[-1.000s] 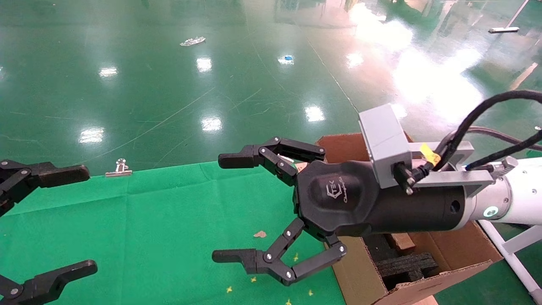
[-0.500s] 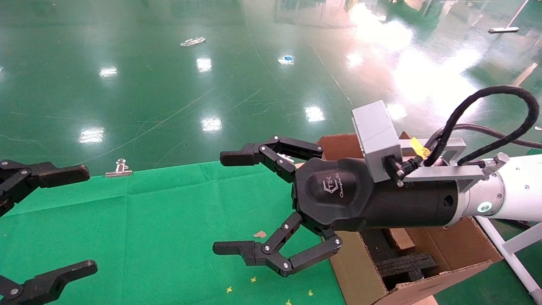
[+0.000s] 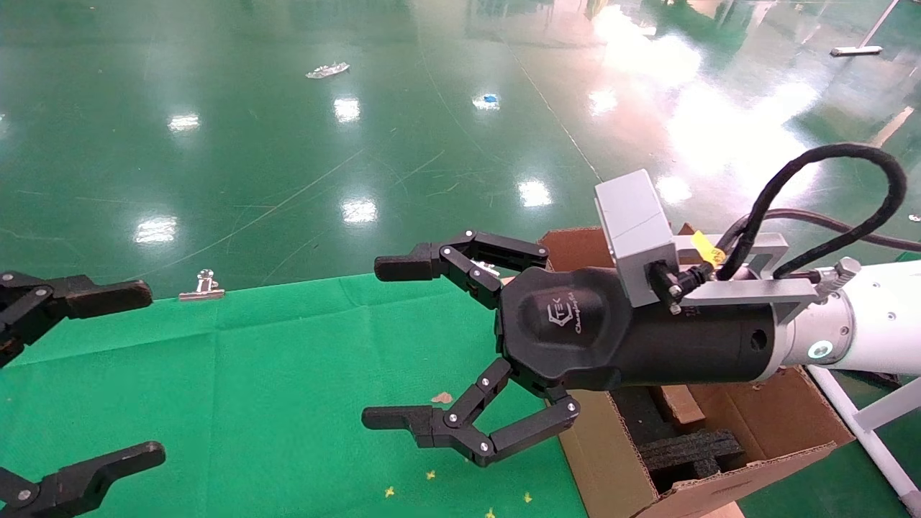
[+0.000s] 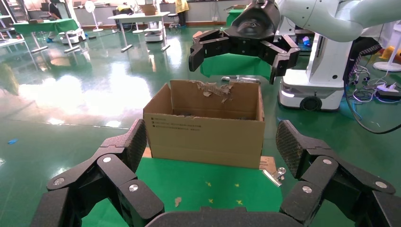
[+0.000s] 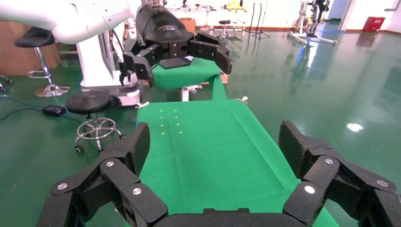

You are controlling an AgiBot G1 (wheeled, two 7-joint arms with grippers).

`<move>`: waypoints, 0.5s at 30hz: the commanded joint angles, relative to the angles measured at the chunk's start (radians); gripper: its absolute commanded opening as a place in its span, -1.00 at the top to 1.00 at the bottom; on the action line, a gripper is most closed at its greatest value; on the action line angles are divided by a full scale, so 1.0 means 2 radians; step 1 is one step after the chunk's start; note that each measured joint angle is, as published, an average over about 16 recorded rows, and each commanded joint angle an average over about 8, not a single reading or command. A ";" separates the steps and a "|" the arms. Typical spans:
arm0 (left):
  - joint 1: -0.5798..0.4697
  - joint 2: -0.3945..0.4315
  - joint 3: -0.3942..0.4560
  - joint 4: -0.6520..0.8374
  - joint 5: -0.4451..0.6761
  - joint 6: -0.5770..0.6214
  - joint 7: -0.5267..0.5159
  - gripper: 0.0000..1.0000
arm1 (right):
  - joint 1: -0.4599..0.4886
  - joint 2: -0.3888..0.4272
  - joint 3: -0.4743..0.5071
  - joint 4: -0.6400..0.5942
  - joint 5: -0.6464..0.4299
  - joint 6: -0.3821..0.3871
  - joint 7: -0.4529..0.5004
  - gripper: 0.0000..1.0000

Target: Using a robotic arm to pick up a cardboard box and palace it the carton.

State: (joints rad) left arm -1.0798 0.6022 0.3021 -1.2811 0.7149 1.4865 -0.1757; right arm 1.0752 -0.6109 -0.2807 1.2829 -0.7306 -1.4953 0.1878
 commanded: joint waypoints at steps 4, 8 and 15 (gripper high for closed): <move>0.000 0.000 0.000 0.000 0.000 0.000 0.000 -1.00 | 0.001 0.000 -0.001 -0.001 0.000 0.000 0.000 -1.00; 0.000 0.000 0.000 0.000 0.000 0.000 0.000 -1.00 | 0.001 0.000 -0.001 -0.001 0.000 0.000 0.000 -1.00; 0.000 0.000 0.000 0.000 0.000 0.000 0.000 -1.00 | 0.001 0.000 -0.001 -0.001 0.000 0.000 0.000 -1.00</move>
State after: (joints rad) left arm -1.0798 0.6022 0.3021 -1.2811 0.7150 1.4865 -0.1757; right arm 1.0774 -0.6114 -0.2837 1.2805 -0.7316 -1.4945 0.1886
